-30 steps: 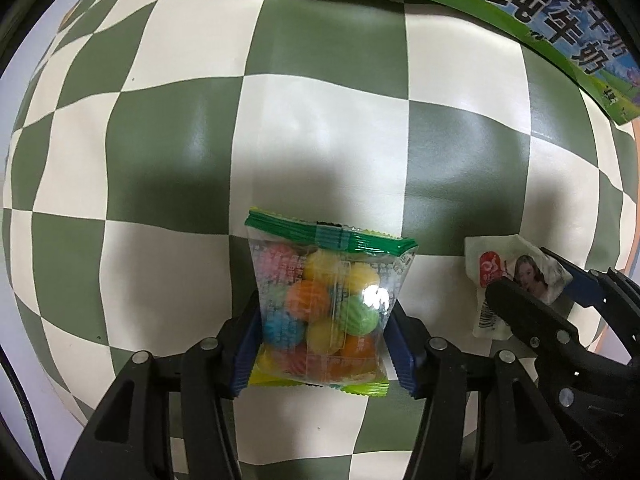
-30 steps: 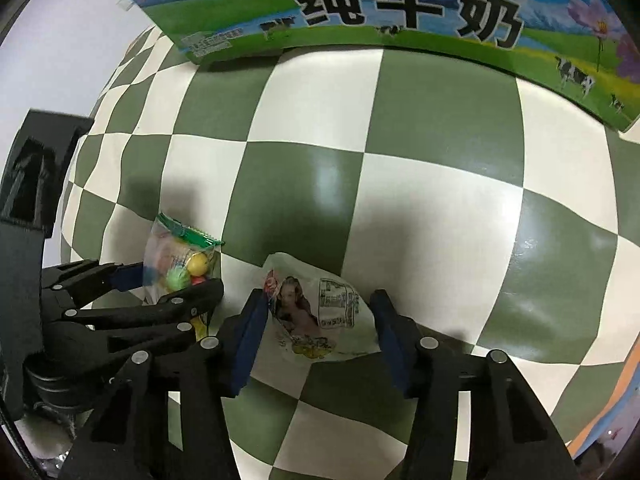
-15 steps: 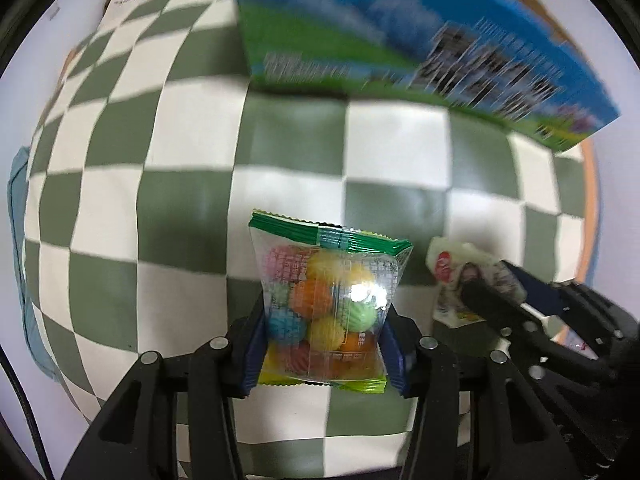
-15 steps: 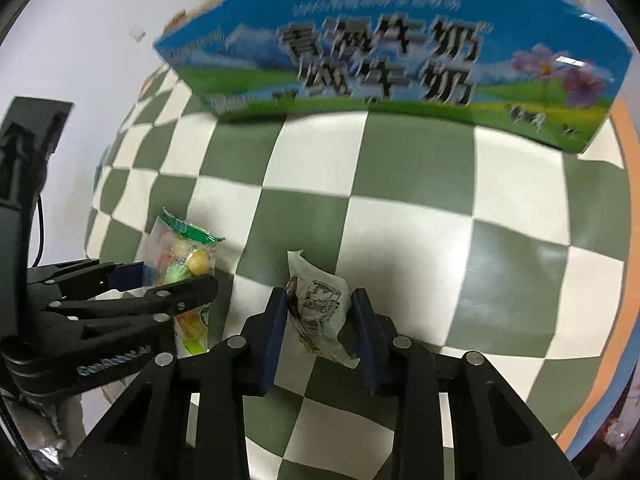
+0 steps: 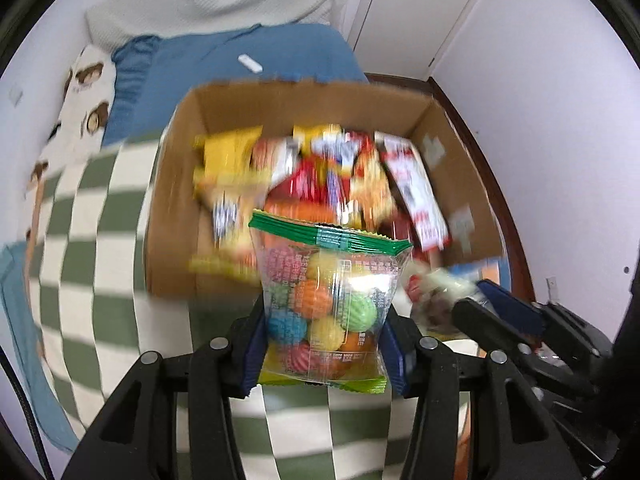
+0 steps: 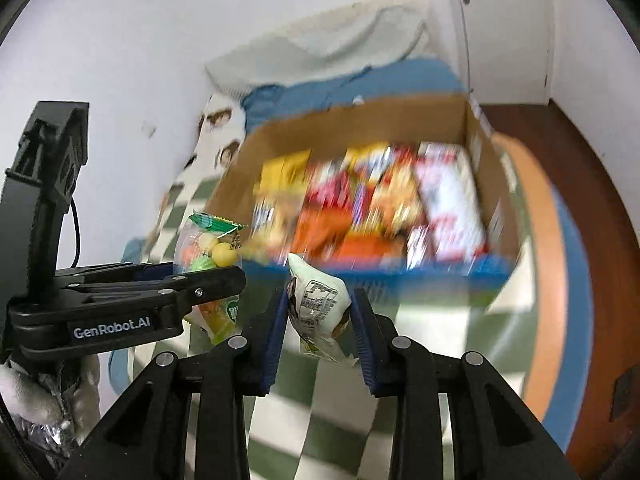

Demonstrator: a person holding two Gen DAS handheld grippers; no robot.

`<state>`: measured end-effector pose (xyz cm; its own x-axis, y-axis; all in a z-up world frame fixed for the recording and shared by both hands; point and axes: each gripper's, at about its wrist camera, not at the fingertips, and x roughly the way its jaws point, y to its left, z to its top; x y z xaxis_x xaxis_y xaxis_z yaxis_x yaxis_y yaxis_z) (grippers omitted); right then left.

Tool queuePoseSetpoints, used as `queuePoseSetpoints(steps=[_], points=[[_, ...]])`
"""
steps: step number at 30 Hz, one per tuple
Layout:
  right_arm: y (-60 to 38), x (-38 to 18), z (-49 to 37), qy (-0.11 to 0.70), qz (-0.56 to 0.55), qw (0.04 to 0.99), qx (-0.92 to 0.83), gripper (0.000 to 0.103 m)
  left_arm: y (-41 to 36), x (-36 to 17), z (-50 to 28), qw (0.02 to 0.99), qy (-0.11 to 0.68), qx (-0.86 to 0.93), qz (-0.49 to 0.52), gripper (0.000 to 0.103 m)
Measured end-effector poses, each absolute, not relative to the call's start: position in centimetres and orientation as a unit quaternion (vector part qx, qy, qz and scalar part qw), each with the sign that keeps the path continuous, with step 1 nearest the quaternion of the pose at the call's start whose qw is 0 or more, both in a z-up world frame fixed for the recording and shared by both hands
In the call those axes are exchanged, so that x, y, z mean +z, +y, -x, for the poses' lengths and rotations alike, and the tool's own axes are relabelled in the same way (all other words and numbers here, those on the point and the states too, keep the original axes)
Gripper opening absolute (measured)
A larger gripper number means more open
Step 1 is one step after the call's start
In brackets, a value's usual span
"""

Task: Organize snacks
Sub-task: 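Carry both packets into the box and open both grippers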

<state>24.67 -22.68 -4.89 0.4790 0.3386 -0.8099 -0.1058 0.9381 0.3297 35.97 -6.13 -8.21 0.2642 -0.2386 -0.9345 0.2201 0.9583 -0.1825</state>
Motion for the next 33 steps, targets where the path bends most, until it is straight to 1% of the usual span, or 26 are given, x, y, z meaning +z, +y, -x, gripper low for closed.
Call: queuePoseSetpoints(steps=[4,10,13,15,16,18,19,20,23,24,26,28,30,31,32,33], points=[[-24.0,-4.5,-29.4,0.492,-0.121,0.854,0.117,0.033,-7.8,-10.2,-41.4,0.780,0.613,-0.131,-0.006,0.047],[-25.0,-8.1,-36.0,0.536,-0.111,0.832,0.091,0.033,-8.7,-15.5,-46.2,0.749,0.655,-0.100,-0.022,0.047],[-25.8,-8.9,-37.0,0.544,-0.120,0.826,0.082,0.033,-8.5,-15.7,-46.0,0.757,0.645,-0.101,-0.017,0.046],[-27.0,-8.3,-35.7,0.537,-0.133,0.829,0.084,0.034,-8.4,-15.2,-45.2,0.765,0.635,-0.110,-0.018,0.046],[-27.6,-7.8,-34.6,0.530,-0.136,0.833,0.081,0.036,-8.4,-15.2,-44.6,0.764,0.635,-0.113,-0.022,0.046],[-29.5,-7.5,-31.8,0.522,-0.152,0.836,0.072,0.054,-8.0,-15.1,-43.8,0.764,0.635,-0.115,-0.014,0.047],[-30.7,-7.7,-30.1,0.524,-0.164,0.834,0.060,0.070,-7.5,-14.8,-43.2,0.767,0.631,-0.114,-0.003,0.047],[-31.8,-8.3,-28.5,0.530,-0.175,0.828,0.047,0.074,-7.3,-14.7,-42.7,0.768,0.630,-0.113,0.003,0.047],[-34.3,-11.4,-24.5,0.564,-0.216,0.797,0.004,0.074,-7.1,-13.5,-40.2,0.783,0.612,-0.113,0.007,0.047],[-34.9,-12.8,-23.5,0.572,-0.235,0.786,-0.004,0.074,-7.3,-13.0,-39.1,0.793,0.599,-0.110,0.000,0.049],[-35.6,-15.8,-21.9,0.587,-0.265,0.765,-0.023,0.074,-7.6,-12.5,-36.9,0.809,0.579,-0.102,-0.011,0.059],[-35.2,-18.0,-21.1,0.590,-0.279,0.757,-0.028,0.074,-8.0,-12.9,-34.9,0.815,0.572,-0.088,-0.033,0.065],[-34.1,-19.7,-21.3,0.596,-0.262,0.758,-0.035,0.074,-8.0,-13.4,-34.0,0.817,0.569,-0.081,-0.036,0.065],[-33.4,-20.8,-21.5,0.605,-0.244,0.757,-0.044,0.070,-7.8,-13.5,-33.5,0.822,0.564,-0.073,-0.033,0.065],[-32.9,-21.9,-21.7,0.613,-0.234,0.753,-0.050,0.060,-7.8,-13.6,-33.4,0.823,0.563,-0.069,-0.029,0.065],[-32.3,-22.9,-21.8,0.621,-0.219,0.750,-0.055,0.055,-7.6,-13.5,-33.2,0.824,0.562,-0.063,-0.023,0.065]])
